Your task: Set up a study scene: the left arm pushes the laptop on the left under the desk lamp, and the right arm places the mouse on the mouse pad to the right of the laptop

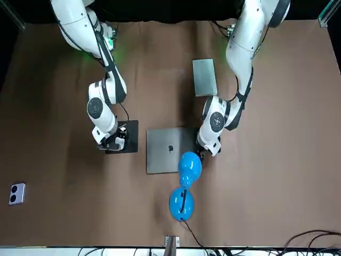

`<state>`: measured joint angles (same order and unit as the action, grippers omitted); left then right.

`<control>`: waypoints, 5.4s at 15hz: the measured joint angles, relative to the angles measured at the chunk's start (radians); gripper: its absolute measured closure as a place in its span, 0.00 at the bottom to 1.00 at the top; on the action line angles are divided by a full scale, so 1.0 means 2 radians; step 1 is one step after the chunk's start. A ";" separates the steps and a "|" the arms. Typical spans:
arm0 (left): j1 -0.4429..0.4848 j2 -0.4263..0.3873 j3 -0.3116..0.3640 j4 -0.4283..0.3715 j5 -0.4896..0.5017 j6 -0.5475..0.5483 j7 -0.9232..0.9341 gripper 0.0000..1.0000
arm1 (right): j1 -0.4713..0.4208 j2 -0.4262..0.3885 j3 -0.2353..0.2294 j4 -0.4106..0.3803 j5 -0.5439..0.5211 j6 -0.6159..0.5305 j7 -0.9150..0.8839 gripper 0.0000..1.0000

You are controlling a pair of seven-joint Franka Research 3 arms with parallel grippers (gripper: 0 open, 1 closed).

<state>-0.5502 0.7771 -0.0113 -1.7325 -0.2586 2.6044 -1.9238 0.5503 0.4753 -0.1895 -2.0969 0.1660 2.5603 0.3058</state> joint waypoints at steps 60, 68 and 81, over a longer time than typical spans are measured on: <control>0.303 -0.400 -0.045 0.097 0.089 -0.502 0.864 0.00 | -0.222 -0.124 -0.006 0.362 -0.045 -0.518 -0.185 0.00; 0.310 -0.399 -0.046 0.106 0.089 -0.525 0.869 0.00 | -0.225 -0.136 -0.006 0.364 -0.049 -0.545 -0.185 0.00; 0.316 -0.399 -0.051 0.112 0.094 -0.518 0.912 0.00 | -0.225 -0.135 -0.004 0.364 -0.050 -0.546 -0.185 0.00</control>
<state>0.0812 -0.0200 -0.1124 -1.5081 -0.0709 1.5688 -0.1005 0.1001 0.2043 -0.1977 -1.3688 0.0652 1.4685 -0.0649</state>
